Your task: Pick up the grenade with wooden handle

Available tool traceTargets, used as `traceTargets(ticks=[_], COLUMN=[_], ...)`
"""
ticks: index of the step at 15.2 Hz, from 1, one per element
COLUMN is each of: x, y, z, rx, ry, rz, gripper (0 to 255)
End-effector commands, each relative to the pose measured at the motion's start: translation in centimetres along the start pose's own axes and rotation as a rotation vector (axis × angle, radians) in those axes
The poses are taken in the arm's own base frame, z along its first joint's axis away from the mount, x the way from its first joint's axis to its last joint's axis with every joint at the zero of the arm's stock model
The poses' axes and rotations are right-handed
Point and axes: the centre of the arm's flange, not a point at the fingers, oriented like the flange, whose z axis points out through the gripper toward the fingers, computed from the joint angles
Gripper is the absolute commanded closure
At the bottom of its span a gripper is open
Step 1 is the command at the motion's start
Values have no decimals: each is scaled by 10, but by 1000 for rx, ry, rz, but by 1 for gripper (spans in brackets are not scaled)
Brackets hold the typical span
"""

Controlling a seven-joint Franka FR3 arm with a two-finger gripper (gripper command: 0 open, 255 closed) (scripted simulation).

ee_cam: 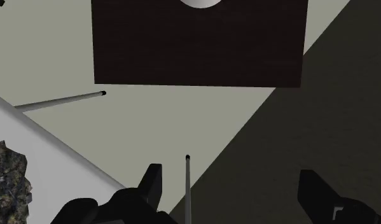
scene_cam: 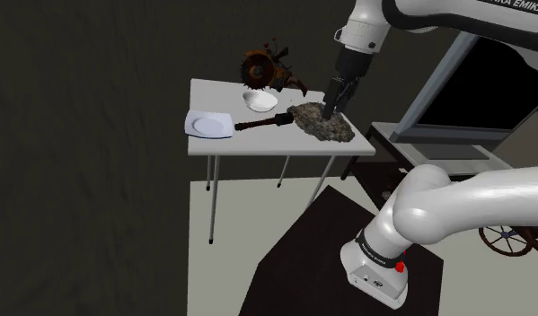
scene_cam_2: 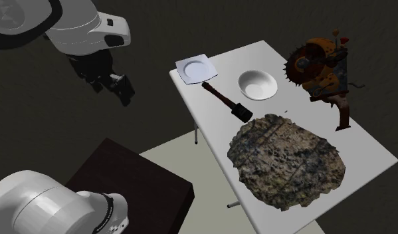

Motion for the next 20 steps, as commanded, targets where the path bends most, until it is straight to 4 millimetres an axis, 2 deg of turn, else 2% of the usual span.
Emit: traceTargets(ticks=[1,10,20], x=[0,61,150], y=[0,83,155], z=[0,52,107], rx=[0,-42,-88], ry=[0,-25,-52], rz=[0,-271,-571], gripper=[0,0,0])
